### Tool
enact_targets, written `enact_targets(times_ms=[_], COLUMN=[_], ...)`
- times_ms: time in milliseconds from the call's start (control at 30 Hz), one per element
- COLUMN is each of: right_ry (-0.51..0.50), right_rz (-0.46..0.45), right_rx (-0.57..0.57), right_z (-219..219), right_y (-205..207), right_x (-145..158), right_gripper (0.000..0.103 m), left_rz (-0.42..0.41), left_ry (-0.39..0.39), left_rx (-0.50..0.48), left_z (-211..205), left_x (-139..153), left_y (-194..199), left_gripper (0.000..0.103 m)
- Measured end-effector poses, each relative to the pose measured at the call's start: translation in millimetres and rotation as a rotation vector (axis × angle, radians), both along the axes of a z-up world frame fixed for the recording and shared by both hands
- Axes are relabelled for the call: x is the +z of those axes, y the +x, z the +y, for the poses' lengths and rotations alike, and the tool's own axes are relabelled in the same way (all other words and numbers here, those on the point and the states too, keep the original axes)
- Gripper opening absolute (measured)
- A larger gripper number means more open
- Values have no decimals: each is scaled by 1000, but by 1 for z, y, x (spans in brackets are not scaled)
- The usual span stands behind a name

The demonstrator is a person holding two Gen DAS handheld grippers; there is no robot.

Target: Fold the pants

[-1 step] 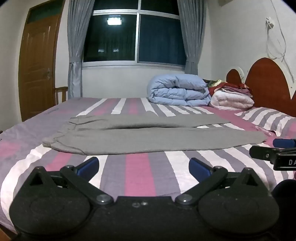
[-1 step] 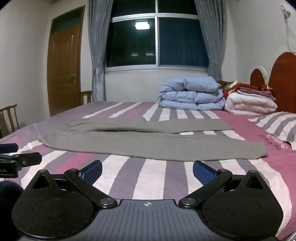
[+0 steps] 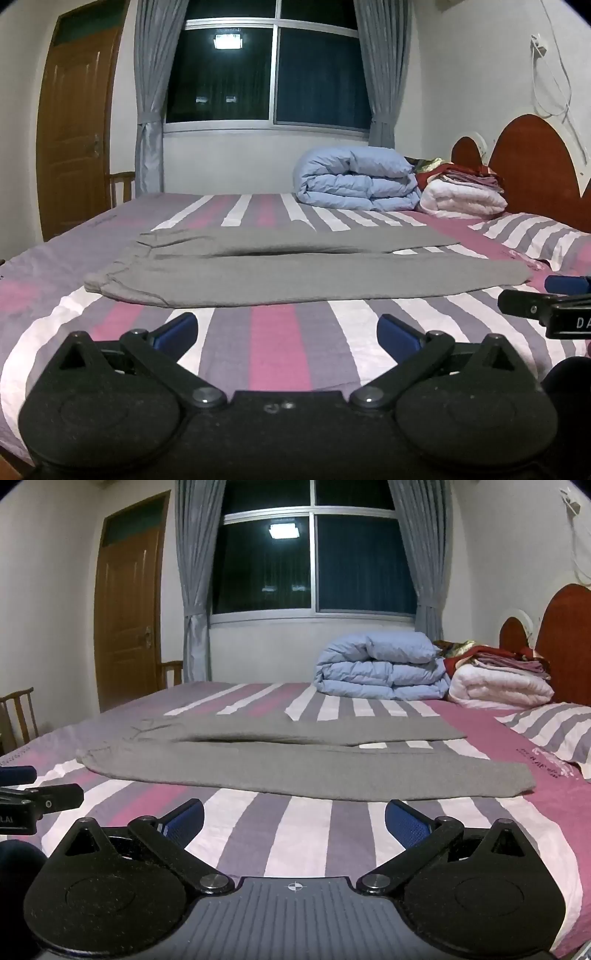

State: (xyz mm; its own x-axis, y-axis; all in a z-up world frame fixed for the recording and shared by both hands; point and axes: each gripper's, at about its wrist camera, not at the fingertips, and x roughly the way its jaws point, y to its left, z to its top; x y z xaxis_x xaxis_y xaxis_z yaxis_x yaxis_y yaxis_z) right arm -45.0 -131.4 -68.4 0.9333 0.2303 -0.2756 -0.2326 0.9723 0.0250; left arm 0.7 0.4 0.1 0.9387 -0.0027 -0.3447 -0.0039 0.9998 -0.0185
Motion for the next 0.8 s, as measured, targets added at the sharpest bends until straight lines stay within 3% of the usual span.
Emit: enact_targets(times_ms=[800], right_ry=[24], right_rz=[17], right_rx=[-11], right_z=[-7], right_y=[5], right_x=[-1], right_gripper=[103], left_rz=[7], left_ry=[6], left_rx=[-10], left_z=[3], left_x=[-6], left_y=[8], left_gripper=[97])
